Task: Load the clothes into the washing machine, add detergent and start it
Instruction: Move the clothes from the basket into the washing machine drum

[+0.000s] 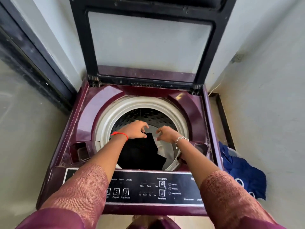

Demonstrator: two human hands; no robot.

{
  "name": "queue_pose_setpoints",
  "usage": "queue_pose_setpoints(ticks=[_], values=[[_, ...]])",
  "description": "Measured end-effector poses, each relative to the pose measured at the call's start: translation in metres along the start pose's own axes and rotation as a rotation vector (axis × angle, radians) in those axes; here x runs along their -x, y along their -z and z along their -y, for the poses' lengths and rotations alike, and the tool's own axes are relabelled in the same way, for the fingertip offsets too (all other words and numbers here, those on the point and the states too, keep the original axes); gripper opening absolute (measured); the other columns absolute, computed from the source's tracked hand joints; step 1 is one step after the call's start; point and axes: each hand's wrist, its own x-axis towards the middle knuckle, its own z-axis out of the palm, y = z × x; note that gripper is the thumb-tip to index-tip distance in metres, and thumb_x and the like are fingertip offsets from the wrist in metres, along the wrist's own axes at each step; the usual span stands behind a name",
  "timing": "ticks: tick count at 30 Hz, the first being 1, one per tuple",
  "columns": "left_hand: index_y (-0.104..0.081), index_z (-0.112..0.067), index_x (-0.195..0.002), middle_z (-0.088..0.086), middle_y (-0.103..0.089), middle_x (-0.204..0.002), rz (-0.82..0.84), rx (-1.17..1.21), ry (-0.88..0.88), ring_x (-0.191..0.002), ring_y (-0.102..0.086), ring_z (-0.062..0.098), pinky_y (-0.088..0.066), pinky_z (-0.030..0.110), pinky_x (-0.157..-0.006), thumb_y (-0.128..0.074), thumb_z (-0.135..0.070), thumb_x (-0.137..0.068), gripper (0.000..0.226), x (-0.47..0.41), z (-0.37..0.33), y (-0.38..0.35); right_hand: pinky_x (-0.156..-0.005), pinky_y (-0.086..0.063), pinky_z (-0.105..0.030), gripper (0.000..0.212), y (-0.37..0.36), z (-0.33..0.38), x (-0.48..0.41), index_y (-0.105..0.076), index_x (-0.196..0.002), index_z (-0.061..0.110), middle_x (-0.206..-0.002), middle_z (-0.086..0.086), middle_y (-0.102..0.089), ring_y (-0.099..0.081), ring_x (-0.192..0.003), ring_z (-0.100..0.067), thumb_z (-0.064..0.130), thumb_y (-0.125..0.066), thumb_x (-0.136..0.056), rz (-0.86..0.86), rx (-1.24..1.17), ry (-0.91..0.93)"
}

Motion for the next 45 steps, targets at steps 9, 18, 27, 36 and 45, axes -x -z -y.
queue_pose_setpoints(ticks=[9,18,27,36,45], values=[[-0.062,-0.012,-0.112,0.010,-0.067,-0.105,-0.276,-0.067,-0.342,-0.101,-0.060,0.024,-0.047,0.033,-0.091,-0.064,-0.020,-0.082,0.032,0.016,-0.131,0.009,-0.086,-0.045,-0.031,0.023,0.052,-0.038,0.131,-0.068,-0.100,0.000,-0.104,-0.020,-0.069,-0.063,-0.099,-0.031,0.006,-0.056,-0.082,-0.624,-0.148,-0.017],[-0.048,-0.009,-0.130,0.010,-0.054,-0.133,-0.154,-0.262,-0.623,-0.123,-0.051,0.022,-0.037,0.030,-0.103,-0.060,-0.021,-0.085,0.048,0.013,-0.251,-0.056,-0.093,-0.046,-0.039,0.026,0.036,-0.160,0.238,-0.064,-0.106,0.000,-0.111,-0.022,-0.064,-0.056,-0.108,-0.035,0.008,-0.060,-0.081,-0.820,-0.290,-0.289],[-0.024,-0.013,-0.145,0.013,-0.034,-0.148,0.040,-0.427,-0.717,-0.140,-0.026,0.028,-0.024,0.042,-0.115,-0.065,-0.022,-0.081,0.077,-0.062,-0.345,-0.148,-0.093,-0.045,-0.048,0.031,0.000,-0.305,0.277,-0.060,-0.109,-0.005,-0.113,-0.026,-0.061,-0.055,-0.110,-0.038,0.013,-0.059,-0.084,-0.735,-0.433,-0.501],[-0.002,-0.019,-0.149,0.003,-0.002,-0.158,0.202,-0.682,-0.572,-0.145,0.006,0.025,-0.002,0.053,-0.115,-0.067,-0.034,-0.080,0.096,-0.152,-0.397,-0.236,-0.101,-0.041,-0.042,0.063,-0.023,-0.460,0.274,-0.039,-0.136,0.006,-0.137,-0.017,-0.044,-0.046,-0.124,-0.031,0.029,-0.063,-0.083,-0.496,-0.473,-0.572],[0.003,-0.018,-0.150,0.009,0.007,-0.158,0.213,-0.941,-0.584,-0.145,0.013,0.028,0.010,0.058,-0.111,-0.062,-0.050,-0.074,0.105,-0.230,-0.378,-0.325,-0.112,-0.019,-0.053,0.097,-0.089,-0.533,0.211,-0.007,-0.148,0.020,-0.157,-0.007,0.001,0.002,-0.145,-0.028,0.059,-0.060,-0.076,-0.255,-0.387,-0.552]])
